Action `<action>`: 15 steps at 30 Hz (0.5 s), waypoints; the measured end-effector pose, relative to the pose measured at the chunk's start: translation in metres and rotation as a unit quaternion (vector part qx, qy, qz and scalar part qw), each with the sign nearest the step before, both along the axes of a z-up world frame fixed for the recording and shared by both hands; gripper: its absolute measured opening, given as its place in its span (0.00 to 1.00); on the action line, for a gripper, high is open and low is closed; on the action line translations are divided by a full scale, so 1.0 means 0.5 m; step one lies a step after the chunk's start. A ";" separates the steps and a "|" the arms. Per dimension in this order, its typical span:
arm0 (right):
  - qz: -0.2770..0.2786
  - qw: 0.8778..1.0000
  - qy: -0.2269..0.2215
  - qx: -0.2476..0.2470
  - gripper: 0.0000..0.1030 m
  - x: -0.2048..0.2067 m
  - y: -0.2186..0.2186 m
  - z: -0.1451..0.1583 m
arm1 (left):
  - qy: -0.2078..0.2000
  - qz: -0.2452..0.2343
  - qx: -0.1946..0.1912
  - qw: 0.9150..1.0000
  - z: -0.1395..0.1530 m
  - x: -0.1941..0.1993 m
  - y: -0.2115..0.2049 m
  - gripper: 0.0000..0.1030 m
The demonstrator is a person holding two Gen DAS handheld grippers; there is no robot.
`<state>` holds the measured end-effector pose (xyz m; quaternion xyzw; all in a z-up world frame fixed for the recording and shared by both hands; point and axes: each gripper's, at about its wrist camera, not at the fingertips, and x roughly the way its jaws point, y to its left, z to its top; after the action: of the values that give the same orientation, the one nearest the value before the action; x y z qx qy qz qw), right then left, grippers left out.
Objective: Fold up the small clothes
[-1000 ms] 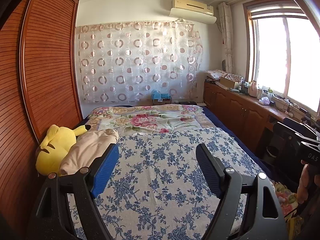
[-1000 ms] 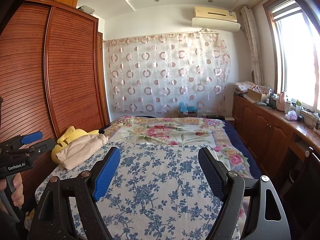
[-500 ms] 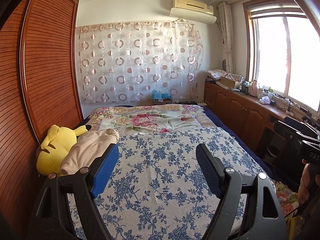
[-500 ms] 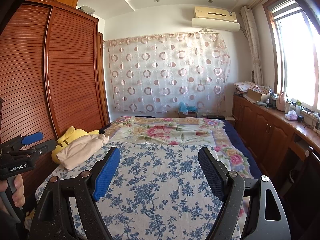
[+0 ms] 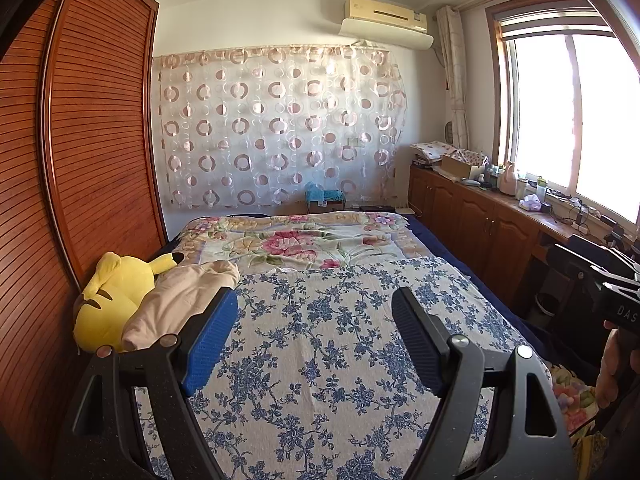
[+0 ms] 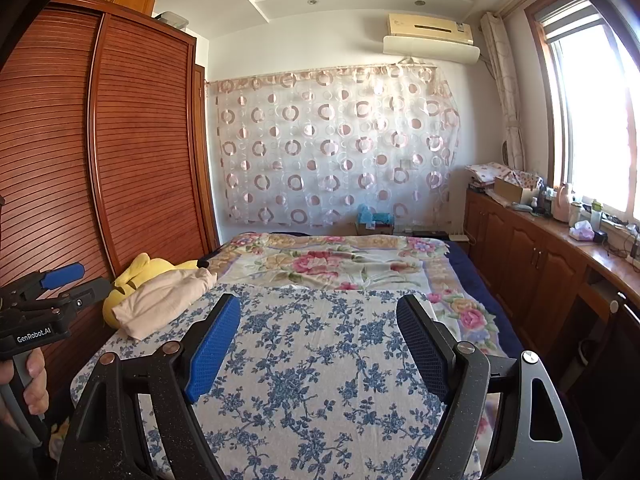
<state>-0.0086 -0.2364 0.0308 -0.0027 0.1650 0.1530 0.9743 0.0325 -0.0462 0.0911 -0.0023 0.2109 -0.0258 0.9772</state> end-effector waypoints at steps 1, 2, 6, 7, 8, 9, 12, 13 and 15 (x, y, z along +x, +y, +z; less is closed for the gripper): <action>0.000 1.000 0.000 0.000 0.80 0.001 -0.001 0.000 | 0.001 0.001 0.001 1.000 0.000 0.002 -0.001 0.78; 0.000 1.000 0.000 0.000 0.80 0.000 -0.001 -0.002 | 0.002 0.001 0.001 1.000 0.001 0.002 0.003 0.78; 0.000 1.000 0.000 0.000 0.80 0.001 -0.003 -0.002 | 0.002 0.003 0.001 1.000 0.006 0.003 0.009 0.78; 0.000 1.000 -0.001 0.000 0.80 0.001 -0.003 -0.002 | 0.002 0.004 0.002 1.000 0.007 0.003 0.011 0.78; 0.000 1.000 0.000 0.000 0.80 0.001 -0.003 -0.002 | 0.002 0.004 0.001 1.000 0.007 0.003 0.010 0.78; 0.000 1.000 -0.001 0.000 0.80 0.001 -0.003 -0.002 | 0.002 0.004 0.002 1.000 0.007 0.004 0.011 0.78; 0.000 1.000 -0.002 -0.001 0.80 0.001 -0.002 -0.004 | 0.002 0.004 0.002 1.000 0.007 0.003 0.011 0.78; 0.000 1.000 -0.002 -0.001 0.80 0.000 -0.002 -0.005 | 0.001 0.004 0.002 1.000 0.007 0.003 0.011 0.78; 0.000 1.000 -0.001 -0.001 0.80 0.000 -0.002 -0.005 | 0.001 0.004 0.002 1.000 0.007 0.003 0.011 0.78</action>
<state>-0.0084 -0.2375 0.0282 -0.0044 0.1641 0.1531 0.9745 0.0341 -0.0407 0.0946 -0.0010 0.2120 -0.0212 0.9770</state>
